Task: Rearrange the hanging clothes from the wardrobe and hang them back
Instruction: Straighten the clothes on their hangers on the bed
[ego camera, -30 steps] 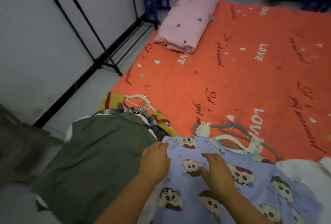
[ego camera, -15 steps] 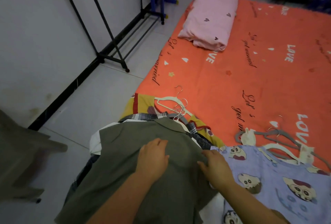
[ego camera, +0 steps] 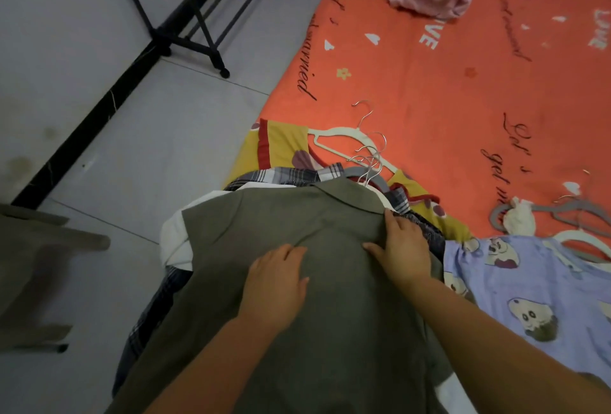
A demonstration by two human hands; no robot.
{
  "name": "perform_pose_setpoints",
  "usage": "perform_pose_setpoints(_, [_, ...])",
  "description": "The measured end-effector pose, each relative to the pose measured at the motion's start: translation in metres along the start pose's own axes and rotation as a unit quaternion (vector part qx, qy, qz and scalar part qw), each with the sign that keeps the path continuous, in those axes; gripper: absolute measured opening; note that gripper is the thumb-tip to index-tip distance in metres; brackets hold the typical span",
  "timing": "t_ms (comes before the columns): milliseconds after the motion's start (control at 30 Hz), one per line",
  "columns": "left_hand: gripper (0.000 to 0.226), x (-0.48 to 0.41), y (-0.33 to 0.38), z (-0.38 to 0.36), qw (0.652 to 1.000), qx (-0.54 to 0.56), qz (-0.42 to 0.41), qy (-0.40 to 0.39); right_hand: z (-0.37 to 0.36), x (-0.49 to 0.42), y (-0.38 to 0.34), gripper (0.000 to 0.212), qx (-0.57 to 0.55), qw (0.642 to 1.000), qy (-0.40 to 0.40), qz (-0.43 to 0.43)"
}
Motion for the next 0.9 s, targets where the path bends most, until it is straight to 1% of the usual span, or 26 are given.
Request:
perform_pose_setpoints(67, [0.051, 0.003, -0.003, -0.004, 1.0, 0.005, -0.002, 0.004, -0.001, -0.004, 0.0, 0.08, 0.001, 1.0, 0.016, 0.003])
perform_pose_setpoints(167, [0.05, 0.006, -0.005, -0.005, 1.0, 0.009, -0.007, 0.012, 0.003, -0.007, -0.002, 0.074, 0.004, 0.999, 0.022, 0.034])
perform_pose_setpoints(233, [0.05, 0.008, -0.005, -0.002, 1.0, 0.009, -0.008, 0.017, 0.008, -0.003, -0.004, 0.073, -0.014, 0.998, 0.031, 0.048])
perform_pose_setpoints(333, [0.05, 0.011, -0.002, 0.011, 0.999, 0.019, -0.014, 0.038, 0.026, 0.015, -0.009, 0.072, -0.082, 0.992, 0.072, 0.059])
perform_pose_setpoints(433, [0.053, 0.014, 0.009, 0.038, 0.995, 0.045, -0.032, 0.086, 0.057, 0.036, -0.021, 0.071, -0.085, 0.985, 0.128, 0.085])
perform_pose_setpoints(533, [0.06, 0.018, 0.022, 0.075, 0.986, 0.056, -0.049, 0.148, 0.095, 0.065, -0.035, 0.072, -0.09, 0.976, 0.171, 0.103])
perform_pose_setpoints(600, [0.068, 0.023, 0.031, 0.099, 0.983, 0.04, -0.066, 0.168, 0.119, 0.09, -0.045, 0.073, -0.093, 0.97, 0.192, 0.113])
perform_pose_setpoints(767, [0.091, 0.041, 0.053, 0.151, 0.98, -0.034, -0.108, 0.163, 0.172, 0.16, -0.062, 0.076, -0.091, 0.962, 0.217, 0.139])
perform_pose_setpoints(833, [0.098, 0.054, 0.06, 0.165, 0.977, -0.075, -0.13, 0.153, 0.19, 0.186, -0.065, 0.077, -0.086, 0.958, 0.233, 0.145])
perform_pose_setpoints(900, [0.101, 0.07, 0.066, 0.174, 0.976, -0.08, -0.145, 0.14, 0.205, 0.209, -0.066, 0.075, -0.082, 0.954, 0.248, 0.149])
Point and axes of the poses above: each hand's wrist, its own x-axis away from the middle knuckle, its own z-axis out of the back of the hand, y = z × x, the point moved 5 cm from there along -x, towards the middle knuckle, and after that the axes turned 2 degrees about -z, right-handed, at the moved point
